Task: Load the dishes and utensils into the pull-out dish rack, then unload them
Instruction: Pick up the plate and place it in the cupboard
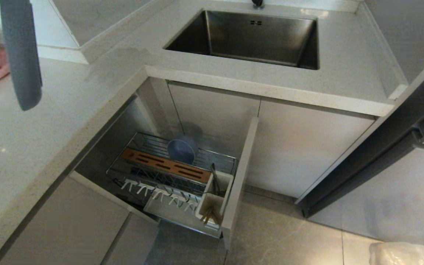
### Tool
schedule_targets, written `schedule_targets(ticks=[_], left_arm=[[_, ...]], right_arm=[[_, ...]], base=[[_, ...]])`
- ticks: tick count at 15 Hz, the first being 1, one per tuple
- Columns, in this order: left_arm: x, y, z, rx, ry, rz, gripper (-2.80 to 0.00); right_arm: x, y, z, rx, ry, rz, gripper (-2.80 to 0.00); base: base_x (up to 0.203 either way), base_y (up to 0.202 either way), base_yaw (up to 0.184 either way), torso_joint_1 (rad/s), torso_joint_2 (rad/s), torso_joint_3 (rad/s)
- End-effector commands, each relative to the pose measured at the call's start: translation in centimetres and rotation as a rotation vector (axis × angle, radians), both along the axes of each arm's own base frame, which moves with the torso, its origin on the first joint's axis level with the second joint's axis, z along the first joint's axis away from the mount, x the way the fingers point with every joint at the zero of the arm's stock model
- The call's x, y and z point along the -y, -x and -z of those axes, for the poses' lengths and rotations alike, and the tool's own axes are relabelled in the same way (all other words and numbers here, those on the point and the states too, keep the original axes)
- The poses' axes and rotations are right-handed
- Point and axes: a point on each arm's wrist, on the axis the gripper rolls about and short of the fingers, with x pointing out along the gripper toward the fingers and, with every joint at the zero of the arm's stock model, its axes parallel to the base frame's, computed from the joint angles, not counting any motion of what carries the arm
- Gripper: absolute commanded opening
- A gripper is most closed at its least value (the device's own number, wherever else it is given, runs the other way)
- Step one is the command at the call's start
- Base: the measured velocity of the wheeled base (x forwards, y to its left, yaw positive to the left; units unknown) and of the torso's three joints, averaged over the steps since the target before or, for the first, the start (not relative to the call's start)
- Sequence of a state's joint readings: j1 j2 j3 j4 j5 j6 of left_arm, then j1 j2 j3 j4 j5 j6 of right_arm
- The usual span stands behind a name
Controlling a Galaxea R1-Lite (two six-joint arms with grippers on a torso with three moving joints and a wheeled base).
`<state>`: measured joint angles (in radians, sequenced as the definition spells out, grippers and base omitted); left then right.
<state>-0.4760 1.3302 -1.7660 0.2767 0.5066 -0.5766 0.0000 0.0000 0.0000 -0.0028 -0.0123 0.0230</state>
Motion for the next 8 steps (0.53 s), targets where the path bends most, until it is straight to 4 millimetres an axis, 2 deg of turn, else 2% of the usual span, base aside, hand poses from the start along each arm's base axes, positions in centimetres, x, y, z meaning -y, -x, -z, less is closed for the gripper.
schedule_targets(ticks=[1,5,8], left_arm=[[0.4,0.1,-0.1,0.011,0.027,0.027,-2.80],[1.4,-0.9,0.6,0.015,0.244,0.065,-2.80],[3.2,-0.8,1.7,-0.022,0.369,0.148,-2.80]], right_arm=[[0.0,0.0,0.0,-0.001,0.000,0.000,-2.80],[0.0,0.0,0.0,-0.001,0.000,0.000,-2.80],[0.0,0.0,0.0,-0.001,0.000,0.000,-2.80]], base=[[0.000,0.000,0.000,0.000,0.00,0.000],[0.000,0.000,0.000,0.000,0.00,0.000],[0.000,0.000,0.000,0.000,0.00,0.000]])
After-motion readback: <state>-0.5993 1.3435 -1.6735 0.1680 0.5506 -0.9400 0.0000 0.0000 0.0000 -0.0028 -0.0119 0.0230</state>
